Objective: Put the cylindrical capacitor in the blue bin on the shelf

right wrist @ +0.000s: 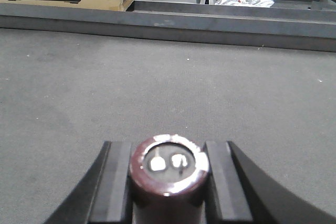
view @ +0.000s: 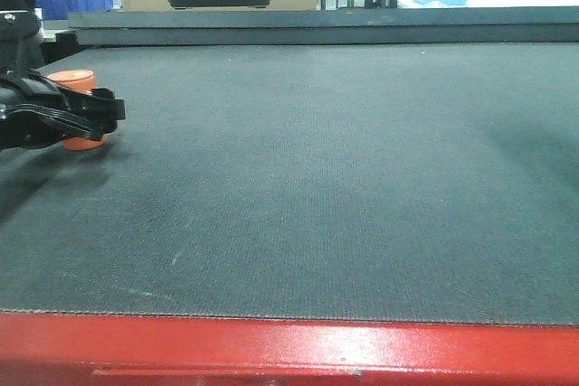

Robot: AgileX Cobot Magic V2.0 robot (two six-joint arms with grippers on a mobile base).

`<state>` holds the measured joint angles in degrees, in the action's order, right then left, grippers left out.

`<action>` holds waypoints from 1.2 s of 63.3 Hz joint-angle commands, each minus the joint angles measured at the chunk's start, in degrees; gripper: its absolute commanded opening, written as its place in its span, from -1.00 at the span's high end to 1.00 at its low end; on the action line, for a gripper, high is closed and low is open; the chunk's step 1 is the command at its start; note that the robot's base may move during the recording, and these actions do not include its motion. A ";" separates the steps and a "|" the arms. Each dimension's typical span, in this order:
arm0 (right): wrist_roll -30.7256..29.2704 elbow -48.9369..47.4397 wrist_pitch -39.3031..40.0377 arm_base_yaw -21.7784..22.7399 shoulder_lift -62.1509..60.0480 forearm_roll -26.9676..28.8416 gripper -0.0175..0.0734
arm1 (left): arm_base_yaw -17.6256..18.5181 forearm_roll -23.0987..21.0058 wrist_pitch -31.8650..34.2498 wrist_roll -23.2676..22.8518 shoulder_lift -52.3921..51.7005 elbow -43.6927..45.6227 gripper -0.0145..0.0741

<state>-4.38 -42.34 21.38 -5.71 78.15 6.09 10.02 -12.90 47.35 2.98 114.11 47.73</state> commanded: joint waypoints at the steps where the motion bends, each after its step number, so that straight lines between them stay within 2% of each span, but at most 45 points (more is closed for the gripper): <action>1: 0.00 -0.27 1.19 -0.02 -0.60 -0.09 0.97 | -0.06 -0.31 1.55 -0.25 -0.13 0.40 0.04; 7: 0.00 -0.27 1.05 -0.02 -0.60 -0.09 0.97 | -0.06 -0.31 0.69 -0.25 -0.35 0.40 0.64; 11: 0.00 -0.27 0.82 -0.02 -0.60 -0.09 0.97 | -0.06 -0.31 -0.30 -0.25 -1.01 0.40 0.93; 21: 0.00 -0.58 -1.35 -0.02 -1.05 -0.09 0.97 | -0.06 0.54 -5.39 -0.25 -6.63 0.49 0.92; 26: 0.00 -2.48 -7.00 -0.02 -2.16 -0.09 0.97 | -0.06 1.39 -10.75 -0.04 -11.49 1.29 0.92; 30: 0.00 -5.58 -15.42 -0.02 -3.35 -0.09 0.97 | -0.06 2.81 -18.66 -0.04 -16.45 3.19 0.92; 39: 0.00 -14.00 -32.71 -0.02 -5.50 -0.09 0.97 | -0.06 6.98 -41.21 -0.04 -26.01 11.18 0.92; 50: 0.00 -21.45 -46.81 -0.02 -9.29 -0.09 0.97 | -0.06 9.20 -62.41 -0.04 -34.24 21.56 0.92; 64: 0.00 -23.91 -56.27 -0.02 -18.55 0.22 0.97 | -0.06 10.78 -83.70 -0.04 -42.25 30.91 0.92; 76: 0.00 -23.91 -64.24 -0.02 -26.44 0.67 0.97 | -0.06 10.95 -95.58 -0.04 -48.81 31.71 0.92</action>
<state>-4.38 -65.66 -40.13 -5.71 55.22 6.65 10.02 -2.08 -43.41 2.98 67.76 78.98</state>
